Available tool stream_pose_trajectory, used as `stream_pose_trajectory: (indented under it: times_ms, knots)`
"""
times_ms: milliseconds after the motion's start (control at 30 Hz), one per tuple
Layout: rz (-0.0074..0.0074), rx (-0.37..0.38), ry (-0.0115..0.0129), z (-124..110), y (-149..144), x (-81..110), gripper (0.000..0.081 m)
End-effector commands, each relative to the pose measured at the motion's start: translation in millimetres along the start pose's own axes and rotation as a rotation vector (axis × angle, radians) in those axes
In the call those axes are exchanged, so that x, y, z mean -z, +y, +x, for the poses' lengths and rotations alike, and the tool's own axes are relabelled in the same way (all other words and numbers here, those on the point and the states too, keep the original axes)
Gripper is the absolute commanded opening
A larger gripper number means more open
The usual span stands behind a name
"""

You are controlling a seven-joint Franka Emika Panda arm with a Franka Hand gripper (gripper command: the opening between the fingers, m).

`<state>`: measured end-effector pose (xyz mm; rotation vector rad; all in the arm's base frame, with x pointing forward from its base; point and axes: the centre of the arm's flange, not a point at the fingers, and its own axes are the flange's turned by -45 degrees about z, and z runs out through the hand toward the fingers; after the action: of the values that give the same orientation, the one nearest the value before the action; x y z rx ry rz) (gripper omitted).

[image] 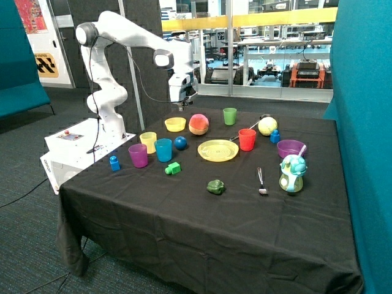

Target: Place the bowl on the plate and the cup in the bowl matching the color

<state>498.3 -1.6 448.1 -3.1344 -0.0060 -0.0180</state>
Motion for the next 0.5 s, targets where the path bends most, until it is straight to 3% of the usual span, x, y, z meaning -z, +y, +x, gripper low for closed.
stream_pose_trajectory:
  times_ms: [0, 67, 100, 133, 167, 267, 467]
  knots:
    - [-0.0074, -0.05, -0.0113, 1.7, -1.6, 1.9, 0.0808]
    - [-0.0073, -0.033, -0.0114, -6.0, -10.5, -1.6, 0.0808]
    - [-0.0073, -0.031, -0.0114, -9.1, -13.7, -2.9, 0.0463]
    - [-0.0073, -0.036, -0.0114, -12.1, -16.3, -4.0, 0.0244]
    - [-0.0073, -0.034, -0.0114, -14.8, -18.8, -5.0, 0.0135]
    - [-0.0073, -0.029, -0.0114, -22.5, -25.8, -7.5, 0.0036]
    - [-0.0069, 0.025, -0.0116, -41.0, -46.6, -12.9, 0.0025]
